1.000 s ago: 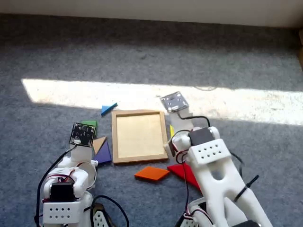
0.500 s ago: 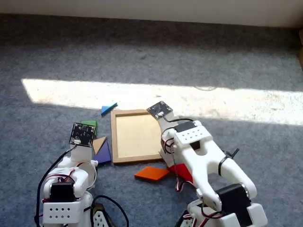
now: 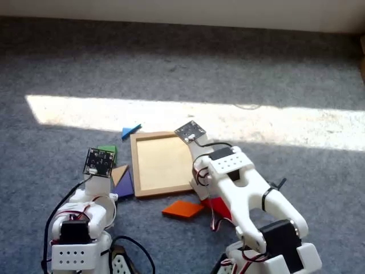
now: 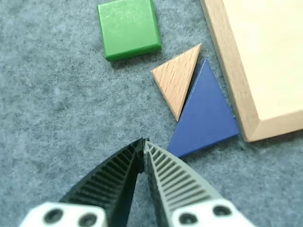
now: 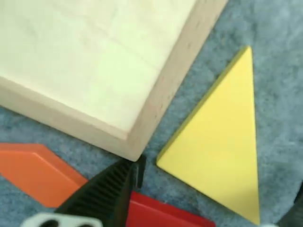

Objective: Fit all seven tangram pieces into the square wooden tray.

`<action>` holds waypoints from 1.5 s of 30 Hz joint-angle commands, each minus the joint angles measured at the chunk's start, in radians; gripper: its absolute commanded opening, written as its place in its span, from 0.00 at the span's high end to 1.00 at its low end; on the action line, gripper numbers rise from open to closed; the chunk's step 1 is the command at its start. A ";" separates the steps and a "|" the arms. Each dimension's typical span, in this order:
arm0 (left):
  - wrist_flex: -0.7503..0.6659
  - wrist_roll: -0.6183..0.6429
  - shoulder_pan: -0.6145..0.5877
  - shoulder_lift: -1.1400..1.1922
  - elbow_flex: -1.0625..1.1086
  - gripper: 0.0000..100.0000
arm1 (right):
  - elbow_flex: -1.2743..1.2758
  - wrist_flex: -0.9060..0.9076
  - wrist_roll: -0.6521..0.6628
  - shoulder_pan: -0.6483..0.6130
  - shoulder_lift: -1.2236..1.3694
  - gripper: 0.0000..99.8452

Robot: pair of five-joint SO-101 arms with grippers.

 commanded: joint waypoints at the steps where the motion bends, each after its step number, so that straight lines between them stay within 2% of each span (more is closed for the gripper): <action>1: 0.006 -0.003 -0.008 -0.048 0.019 0.99 | -0.048 -0.059 -0.002 -0.002 0.028 0.62; 6: 0.006 -0.003 -0.008 -0.048 0.019 0.99 | -0.050 -0.059 -0.002 -0.001 0.028 0.70; 13: 0.006 -0.003 -0.008 -0.048 0.019 0.99 | -0.051 -0.059 -0.006 0.002 0.022 0.70; 15: 0.006 -0.003 -0.008 -0.048 0.019 0.99 | -0.053 -0.059 -0.061 0.004 0.022 0.70; 17: 0.006 -0.003 -0.008 -0.048 0.019 0.99 | -0.071 -0.064 -0.104 0.016 0.021 0.69; 22: 0.006 -0.003 -0.008 -0.048 0.019 0.99 | -0.101 -0.065 -0.164 0.036 0.024 0.60; 36: 0.006 -0.003 -0.008 -0.048 0.019 0.99 | -0.101 -0.124 -0.170 0.062 0.028 0.60; 45: 0.006 -0.003 -0.008 -0.048 0.019 0.99 | -0.099 -0.124 -0.155 0.058 0.019 0.76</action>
